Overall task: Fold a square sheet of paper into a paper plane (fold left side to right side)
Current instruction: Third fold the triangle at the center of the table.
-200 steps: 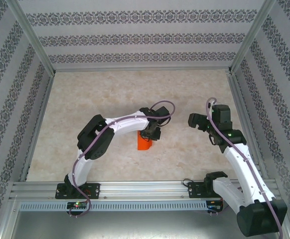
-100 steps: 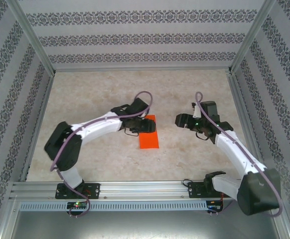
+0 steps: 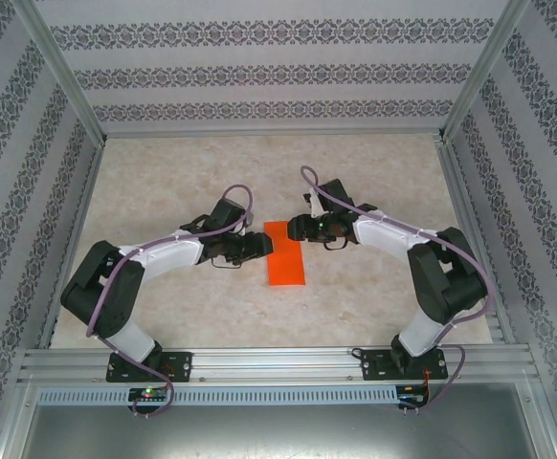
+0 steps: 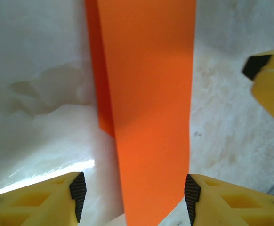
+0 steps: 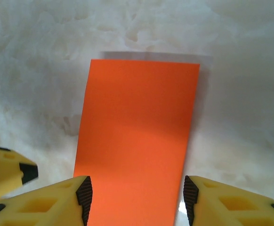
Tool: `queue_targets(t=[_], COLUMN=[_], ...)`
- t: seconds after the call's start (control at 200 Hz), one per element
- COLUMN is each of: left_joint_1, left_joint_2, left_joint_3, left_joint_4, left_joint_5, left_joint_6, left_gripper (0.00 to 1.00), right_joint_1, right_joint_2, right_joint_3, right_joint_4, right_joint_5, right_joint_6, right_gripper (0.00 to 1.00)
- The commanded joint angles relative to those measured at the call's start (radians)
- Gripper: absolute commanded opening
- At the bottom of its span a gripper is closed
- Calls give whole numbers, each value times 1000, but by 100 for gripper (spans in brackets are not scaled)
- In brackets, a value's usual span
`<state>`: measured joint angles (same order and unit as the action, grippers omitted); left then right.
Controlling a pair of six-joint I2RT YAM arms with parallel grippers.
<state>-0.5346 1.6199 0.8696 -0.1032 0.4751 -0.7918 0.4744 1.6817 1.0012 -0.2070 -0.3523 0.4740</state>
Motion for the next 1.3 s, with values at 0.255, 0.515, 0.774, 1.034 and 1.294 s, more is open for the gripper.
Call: queue_targets(t=[0.255,0.515,0.774,1.034,1.294], left_joint_1=[2,2,2,2,2], left_joint_2=[125,126,107,95,96], left_joint_3=[-17,-11,-11,-10,-7], left_joint_4=[203,182,159,138,136], left_joint_5=[140,133,124,120,126], left_joint_6=[-105,-113,-119,-112,-113], left_gripper=[56,30,11,7,6], right_joint_1=[13,55,360,644,728], right_joint_2=[-104,-330,-576,-455,-199], right_joint_3=[-70,-259,-464,-463,-327], right_joint_4=[35,98,131,140,172], right_joint_5=[64,158,433,692,800], right_joint_6=[-29,-112,-255,-350,-431], right_gripper=[63,70,87,96,94])
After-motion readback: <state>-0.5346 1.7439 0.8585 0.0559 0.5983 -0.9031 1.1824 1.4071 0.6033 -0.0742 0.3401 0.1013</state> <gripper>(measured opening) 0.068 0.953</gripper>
